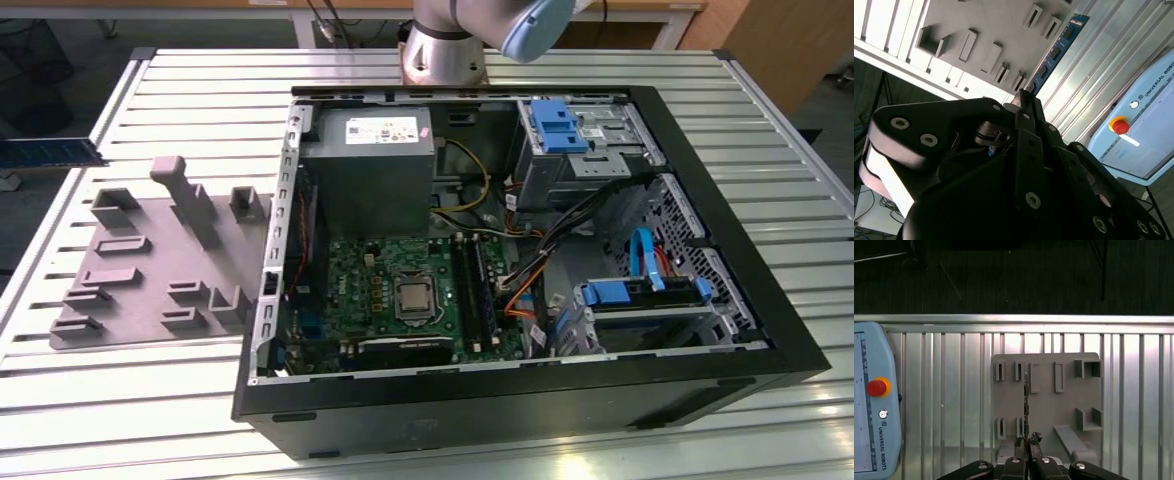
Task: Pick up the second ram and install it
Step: 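Pick up the second ram and move it above second insertion slot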
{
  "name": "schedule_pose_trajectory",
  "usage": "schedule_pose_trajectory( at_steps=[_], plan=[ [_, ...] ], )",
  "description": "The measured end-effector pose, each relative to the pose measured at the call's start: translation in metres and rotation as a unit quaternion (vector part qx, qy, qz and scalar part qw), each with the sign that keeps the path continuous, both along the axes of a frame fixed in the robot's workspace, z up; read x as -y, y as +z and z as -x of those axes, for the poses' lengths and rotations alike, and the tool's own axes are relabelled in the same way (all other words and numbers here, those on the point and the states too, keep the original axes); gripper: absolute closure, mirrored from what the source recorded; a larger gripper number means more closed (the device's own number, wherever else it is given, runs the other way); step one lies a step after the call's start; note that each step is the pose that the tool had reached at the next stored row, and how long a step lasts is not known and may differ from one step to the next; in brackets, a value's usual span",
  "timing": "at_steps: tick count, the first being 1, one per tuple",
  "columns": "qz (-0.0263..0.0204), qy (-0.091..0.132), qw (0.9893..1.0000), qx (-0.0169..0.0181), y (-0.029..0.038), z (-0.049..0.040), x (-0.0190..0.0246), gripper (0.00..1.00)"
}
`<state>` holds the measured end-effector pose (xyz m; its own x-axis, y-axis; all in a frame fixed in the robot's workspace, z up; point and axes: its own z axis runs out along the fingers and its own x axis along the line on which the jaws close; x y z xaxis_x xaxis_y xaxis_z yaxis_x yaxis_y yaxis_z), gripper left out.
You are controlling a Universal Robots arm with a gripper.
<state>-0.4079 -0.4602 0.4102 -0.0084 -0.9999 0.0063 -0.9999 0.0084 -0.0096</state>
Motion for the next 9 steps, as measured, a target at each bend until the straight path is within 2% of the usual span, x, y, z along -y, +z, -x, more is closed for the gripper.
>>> schedule_pose_trajectory(
  at_steps=[9],
  plan=[
    [0.0000, 0.000, 1.0000, 0.0000, 0.0000, -0.0034, 0.0000, 0.86]
  ],
)
